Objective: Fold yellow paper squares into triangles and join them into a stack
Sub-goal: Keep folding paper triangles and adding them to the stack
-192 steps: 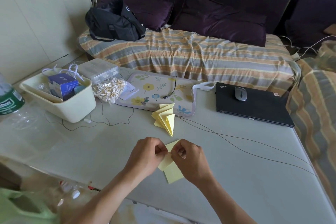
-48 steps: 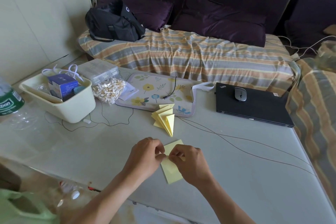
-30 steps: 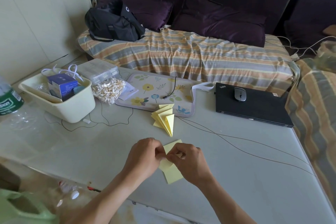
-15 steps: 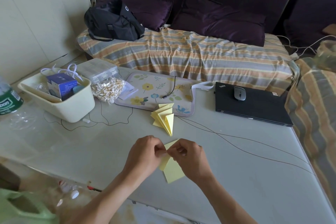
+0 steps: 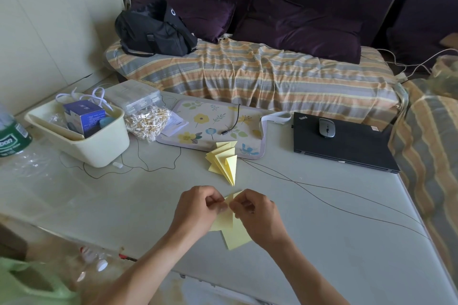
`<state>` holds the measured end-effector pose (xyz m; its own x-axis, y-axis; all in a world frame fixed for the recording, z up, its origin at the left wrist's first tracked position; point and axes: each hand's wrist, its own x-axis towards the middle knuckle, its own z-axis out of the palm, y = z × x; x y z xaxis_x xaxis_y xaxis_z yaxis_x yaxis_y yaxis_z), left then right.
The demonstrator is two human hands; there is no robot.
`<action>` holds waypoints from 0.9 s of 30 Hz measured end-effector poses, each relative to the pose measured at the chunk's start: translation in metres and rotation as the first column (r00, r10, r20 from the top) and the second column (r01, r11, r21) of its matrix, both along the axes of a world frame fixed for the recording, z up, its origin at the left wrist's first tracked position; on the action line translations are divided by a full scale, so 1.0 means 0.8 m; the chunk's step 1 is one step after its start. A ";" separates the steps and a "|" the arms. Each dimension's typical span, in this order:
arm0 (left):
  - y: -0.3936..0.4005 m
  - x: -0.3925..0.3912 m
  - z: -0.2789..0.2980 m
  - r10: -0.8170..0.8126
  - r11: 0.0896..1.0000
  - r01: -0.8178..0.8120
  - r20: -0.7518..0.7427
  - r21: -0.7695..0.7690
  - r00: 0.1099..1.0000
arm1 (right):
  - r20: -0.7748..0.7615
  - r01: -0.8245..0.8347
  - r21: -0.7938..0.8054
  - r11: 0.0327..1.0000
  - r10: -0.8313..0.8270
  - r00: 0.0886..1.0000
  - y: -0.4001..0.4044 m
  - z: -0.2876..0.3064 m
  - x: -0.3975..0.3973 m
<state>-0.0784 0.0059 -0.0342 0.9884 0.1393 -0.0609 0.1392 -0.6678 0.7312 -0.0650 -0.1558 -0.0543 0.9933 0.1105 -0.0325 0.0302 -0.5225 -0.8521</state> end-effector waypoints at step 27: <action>0.000 0.001 0.004 -0.123 0.980 0.125 -0.021 0.152 0.992 | 0.061 -0.141 -0.134 0.981 0.150 0.987 0.000 -0.012 -0.002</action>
<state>-0.0774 0.0058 -0.0310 0.9979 0.0238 -0.0600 0.0559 -0.7844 0.6177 -0.0662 -0.1556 -0.0641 0.9673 0.2532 0.0140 0.1716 -0.6130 -0.7712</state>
